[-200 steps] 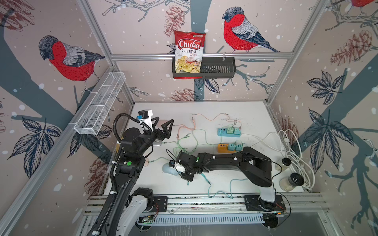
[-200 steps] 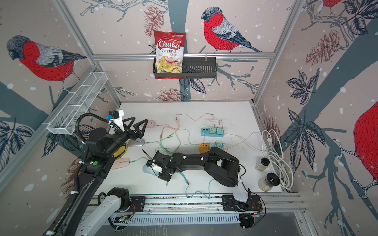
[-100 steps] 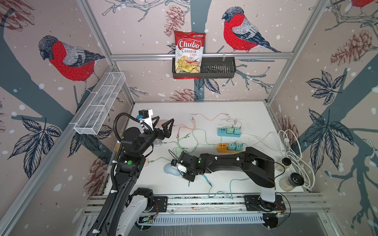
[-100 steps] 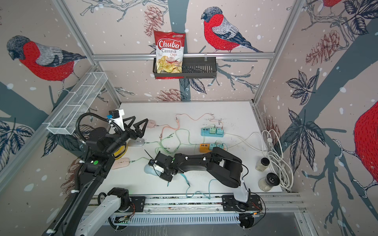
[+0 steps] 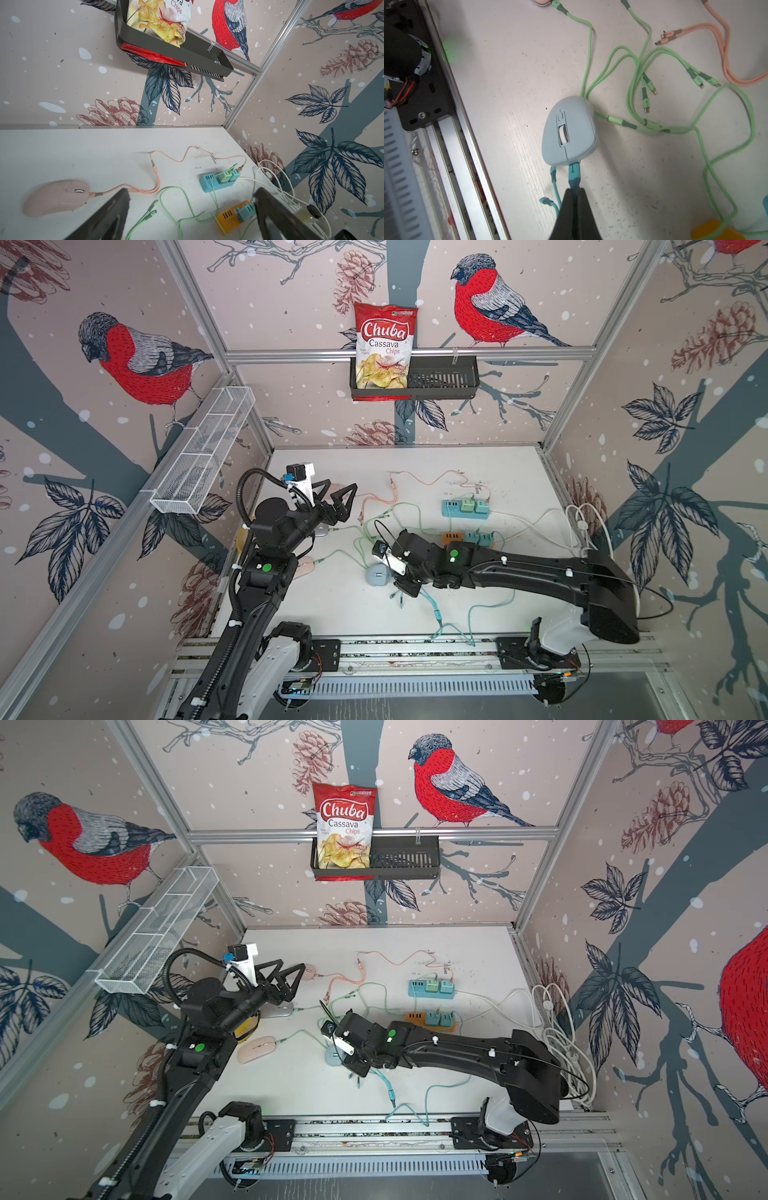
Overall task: Unplug the wireless mouse
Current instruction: Pick up the mouse from the center of the board.
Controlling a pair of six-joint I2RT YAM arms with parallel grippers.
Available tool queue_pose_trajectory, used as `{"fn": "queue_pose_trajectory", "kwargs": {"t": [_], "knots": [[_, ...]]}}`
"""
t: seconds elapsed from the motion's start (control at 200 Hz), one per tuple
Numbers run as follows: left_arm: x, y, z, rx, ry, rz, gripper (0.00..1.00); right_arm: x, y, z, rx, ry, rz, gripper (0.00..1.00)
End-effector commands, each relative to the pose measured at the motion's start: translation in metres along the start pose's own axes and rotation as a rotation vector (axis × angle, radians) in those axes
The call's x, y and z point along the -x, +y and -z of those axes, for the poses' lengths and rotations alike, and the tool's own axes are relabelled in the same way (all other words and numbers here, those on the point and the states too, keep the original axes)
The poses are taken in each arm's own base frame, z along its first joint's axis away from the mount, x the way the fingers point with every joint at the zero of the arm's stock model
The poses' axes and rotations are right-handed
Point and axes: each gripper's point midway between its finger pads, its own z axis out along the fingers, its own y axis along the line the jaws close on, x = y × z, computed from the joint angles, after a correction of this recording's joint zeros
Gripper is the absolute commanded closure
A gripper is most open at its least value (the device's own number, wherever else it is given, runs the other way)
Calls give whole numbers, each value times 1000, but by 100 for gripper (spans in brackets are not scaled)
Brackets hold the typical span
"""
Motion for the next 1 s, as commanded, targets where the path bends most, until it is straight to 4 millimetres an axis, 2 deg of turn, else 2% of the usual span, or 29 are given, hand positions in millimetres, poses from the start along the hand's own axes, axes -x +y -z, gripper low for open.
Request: {"fn": "queue_pose_trajectory", "kwargs": {"t": [0.0, 0.255, 0.315, 0.405, 0.475, 0.55, 0.641, 0.791, 0.906, 0.996], "knots": [[5, -14, -4, -86, -5, 18, 6, 3, -8, 19, -20, -47, -52, 100], [-22, -17, -26, -192, 132, 49, 14, 1, -26, 59, -25, -147, -147, 100], [-29, -24, -32, -258, 169, 55, 16, 4, -28, 74, -25, -186, -159, 100], [-36, -44, -36, -399, 196, 27, 21, 8, -31, 90, -27, -230, -169, 100], [-41, -68, -36, -505, 197, -68, 24, 13, -34, 104, -31, -268, -182, 100], [-53, -98, -33, -588, 192, -274, 26, 17, -37, 117, -36, -310, -198, 100], [-83, -132, -26, -681, 217, -604, 18, 19, -39, 132, -42, -354, -207, 100], [-115, -138, -14, -825, 281, -801, 18, 16, -37, 146, -30, -376, -214, 100], [-128, -139, -5, -899, 291, -859, 22, 13, -33, 152, -9, -375, -215, 100], [-139, -139, 5, -933, 282, -915, 20, 12, -32, 160, -5, -390, -220, 100]]}}
